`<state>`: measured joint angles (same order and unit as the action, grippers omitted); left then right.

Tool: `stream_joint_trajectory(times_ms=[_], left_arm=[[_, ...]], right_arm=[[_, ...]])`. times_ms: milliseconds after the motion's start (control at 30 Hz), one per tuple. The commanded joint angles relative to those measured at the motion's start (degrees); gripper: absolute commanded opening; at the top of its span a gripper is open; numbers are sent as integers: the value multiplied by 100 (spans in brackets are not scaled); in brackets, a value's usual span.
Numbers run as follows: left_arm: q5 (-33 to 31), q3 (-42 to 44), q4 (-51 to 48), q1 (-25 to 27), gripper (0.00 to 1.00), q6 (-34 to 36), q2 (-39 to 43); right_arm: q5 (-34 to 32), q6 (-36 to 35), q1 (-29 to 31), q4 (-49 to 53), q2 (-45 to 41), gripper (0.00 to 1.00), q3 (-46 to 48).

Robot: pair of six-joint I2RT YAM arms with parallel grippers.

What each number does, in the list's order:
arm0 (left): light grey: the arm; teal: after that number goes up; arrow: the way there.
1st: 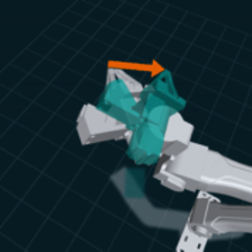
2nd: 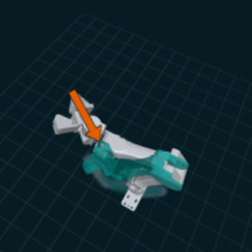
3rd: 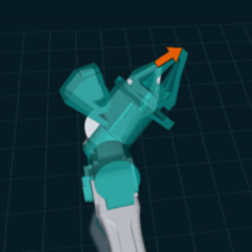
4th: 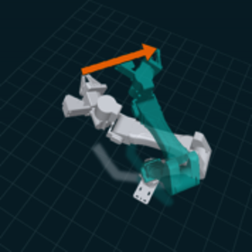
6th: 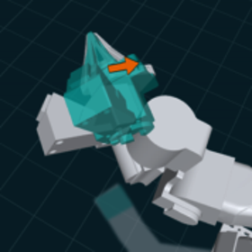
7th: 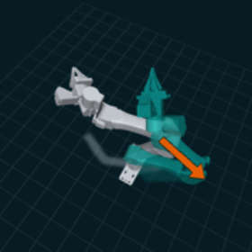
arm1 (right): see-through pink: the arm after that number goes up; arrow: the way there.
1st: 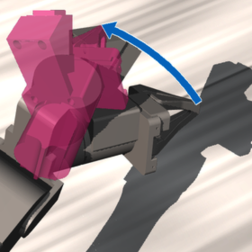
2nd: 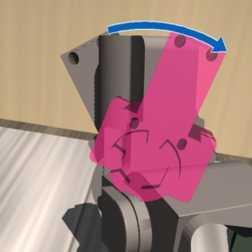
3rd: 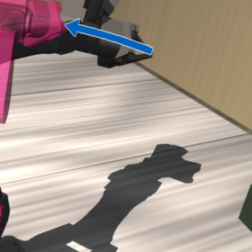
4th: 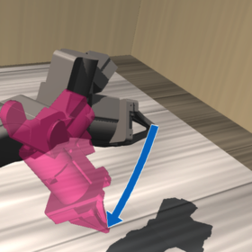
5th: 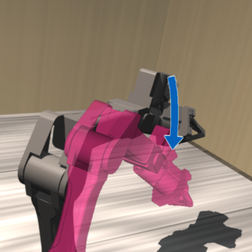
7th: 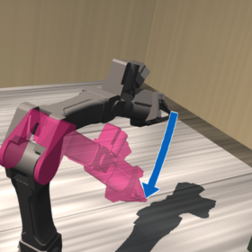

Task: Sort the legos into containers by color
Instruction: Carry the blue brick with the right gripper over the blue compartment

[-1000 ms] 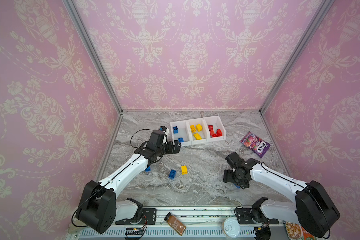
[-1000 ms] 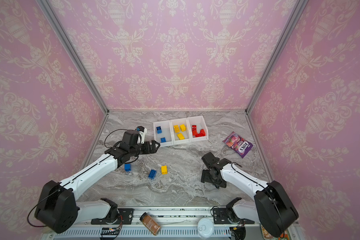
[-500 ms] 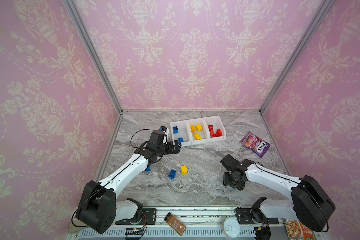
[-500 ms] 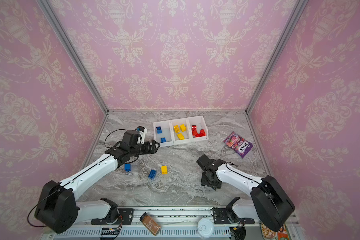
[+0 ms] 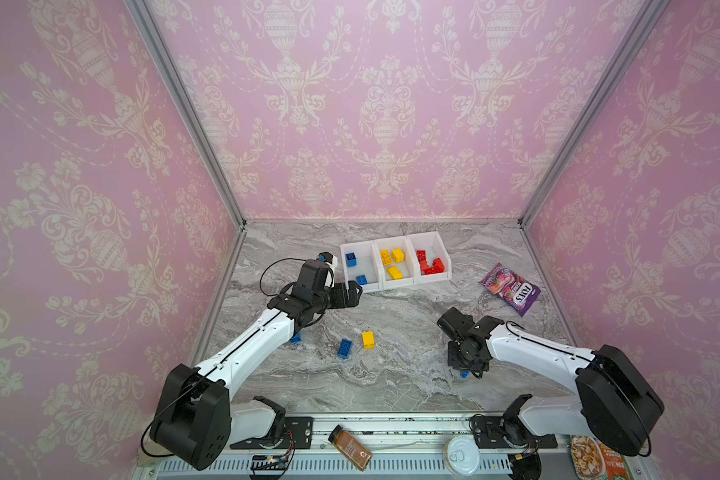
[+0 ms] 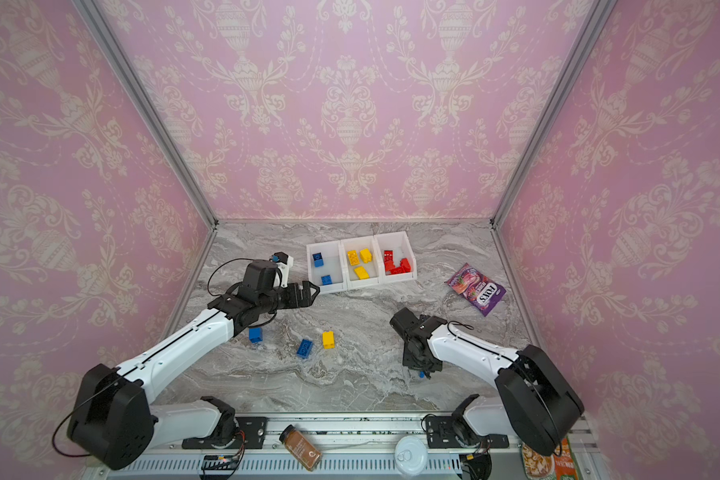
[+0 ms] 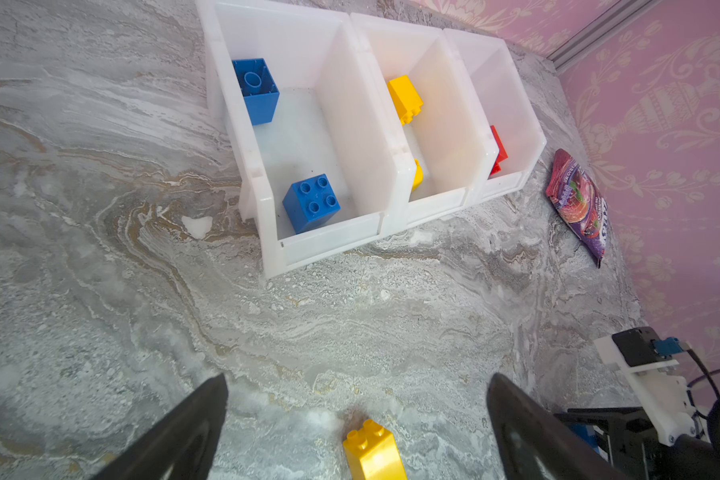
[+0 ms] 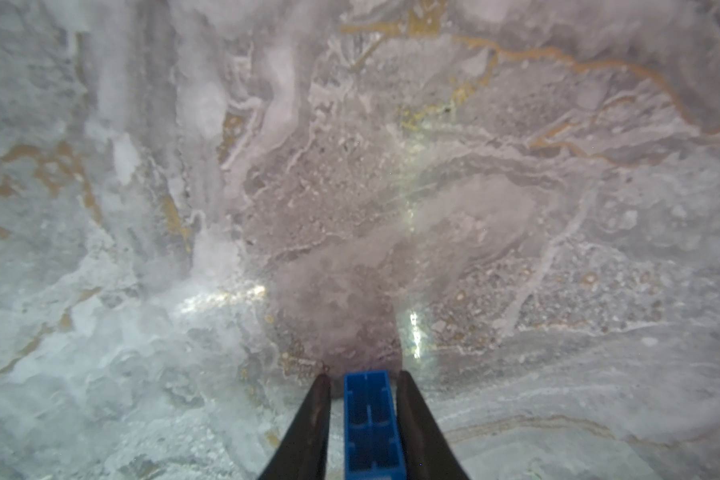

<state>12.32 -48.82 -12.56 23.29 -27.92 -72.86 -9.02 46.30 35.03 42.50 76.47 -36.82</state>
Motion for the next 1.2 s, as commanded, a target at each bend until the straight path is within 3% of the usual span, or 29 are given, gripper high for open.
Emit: stream_joint_trajectory(times_ms=[0, 267, 533, 833, 1167], left_arm=[[-14, -41, -169, -65, 99, 103, 154], [-58, 21, -183, -88, 99, 76, 219], [-192, 194, -233, -166, 99, 11, 329], [-412, 284, -557, -356, 99, -73, 494], [-440, 514, -694, -456, 99, -214, 828]], right_arm=[[-129, -16, 57, 191, -48, 22, -126], [-41, -94, 186, 365, -176, 18, -655], [182, -463, 396, 33, 342, 18, -1709], [814, -1166, 434, -651, 2075, 18, -4050], [1044, -1897, 435, -211, 4143, 19, -6947]])
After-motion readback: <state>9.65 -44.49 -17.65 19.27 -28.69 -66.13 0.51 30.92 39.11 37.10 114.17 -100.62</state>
